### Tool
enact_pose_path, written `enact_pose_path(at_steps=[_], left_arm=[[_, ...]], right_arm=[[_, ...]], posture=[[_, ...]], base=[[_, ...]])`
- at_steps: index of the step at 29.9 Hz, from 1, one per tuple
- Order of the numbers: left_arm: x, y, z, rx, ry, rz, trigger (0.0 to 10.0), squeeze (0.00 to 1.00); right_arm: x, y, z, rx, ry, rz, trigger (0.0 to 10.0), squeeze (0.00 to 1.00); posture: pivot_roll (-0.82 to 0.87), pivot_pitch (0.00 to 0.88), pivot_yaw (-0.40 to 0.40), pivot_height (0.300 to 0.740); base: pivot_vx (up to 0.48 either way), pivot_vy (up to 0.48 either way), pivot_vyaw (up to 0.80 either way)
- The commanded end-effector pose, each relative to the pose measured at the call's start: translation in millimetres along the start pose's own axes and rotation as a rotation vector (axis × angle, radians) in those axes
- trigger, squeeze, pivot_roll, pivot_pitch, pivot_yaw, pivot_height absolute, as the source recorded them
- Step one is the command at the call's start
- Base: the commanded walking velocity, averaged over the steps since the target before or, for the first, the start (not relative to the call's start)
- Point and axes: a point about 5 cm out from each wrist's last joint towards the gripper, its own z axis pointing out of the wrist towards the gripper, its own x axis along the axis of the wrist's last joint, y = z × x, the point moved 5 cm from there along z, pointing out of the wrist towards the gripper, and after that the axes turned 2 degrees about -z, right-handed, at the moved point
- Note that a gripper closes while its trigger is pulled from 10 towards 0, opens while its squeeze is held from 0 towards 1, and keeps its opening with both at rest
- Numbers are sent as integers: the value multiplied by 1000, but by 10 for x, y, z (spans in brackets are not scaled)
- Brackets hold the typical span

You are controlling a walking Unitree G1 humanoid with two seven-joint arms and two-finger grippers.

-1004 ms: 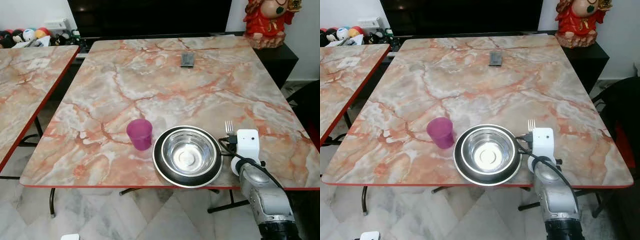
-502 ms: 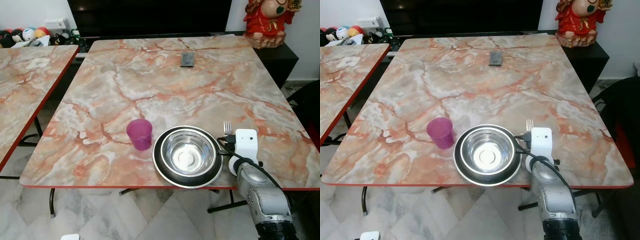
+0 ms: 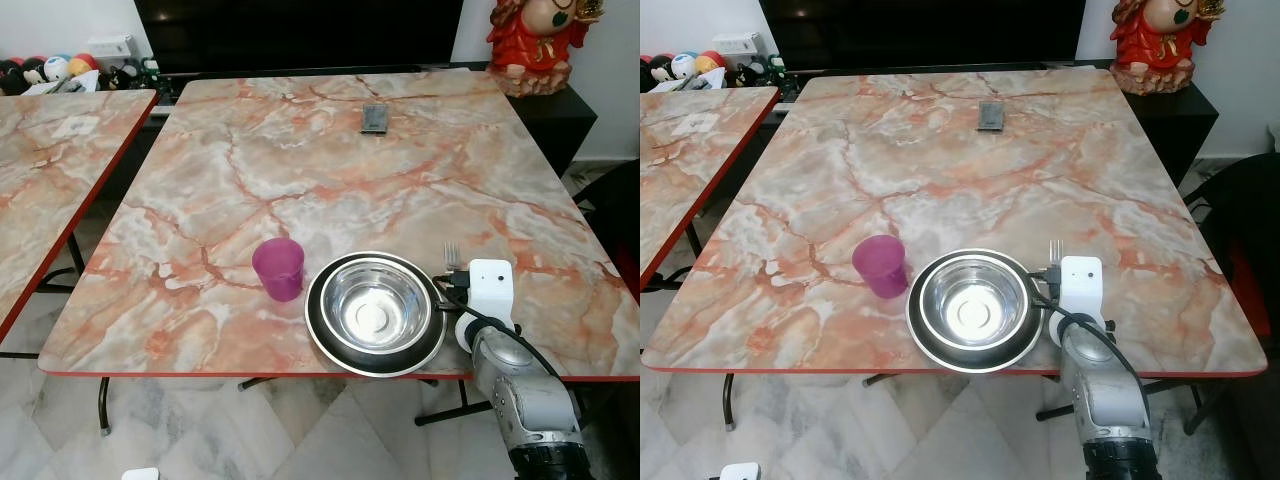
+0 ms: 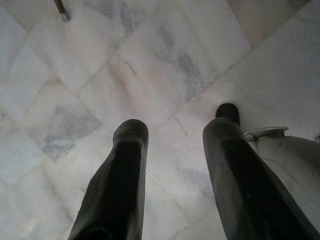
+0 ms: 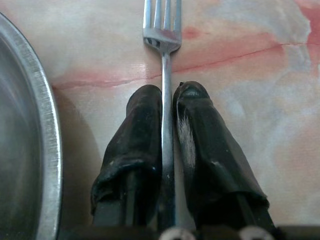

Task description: Setting the table

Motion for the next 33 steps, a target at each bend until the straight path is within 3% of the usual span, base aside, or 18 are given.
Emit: enact_pose_path(at_steps=[1,17,33], left_arm=[[-129,-72,-31,18,-41,-11,10000,0],[-125,-69,-29,19,-40,-10,10000,0],[-115,-64,-26,14,-39,0,10000,0]], right_arm=[[-93,-25,-10,8,-34,6,10000,0],[-82,-43,1,7,-28,2,10000,0],[74,-28,7,-5,42,-2,10000,0]], posture=[[-5,196,64,740],[-3,194,62,740],[-4,196,64,740]], base=[[0,0,0],[0,0,0],[0,0,0]])
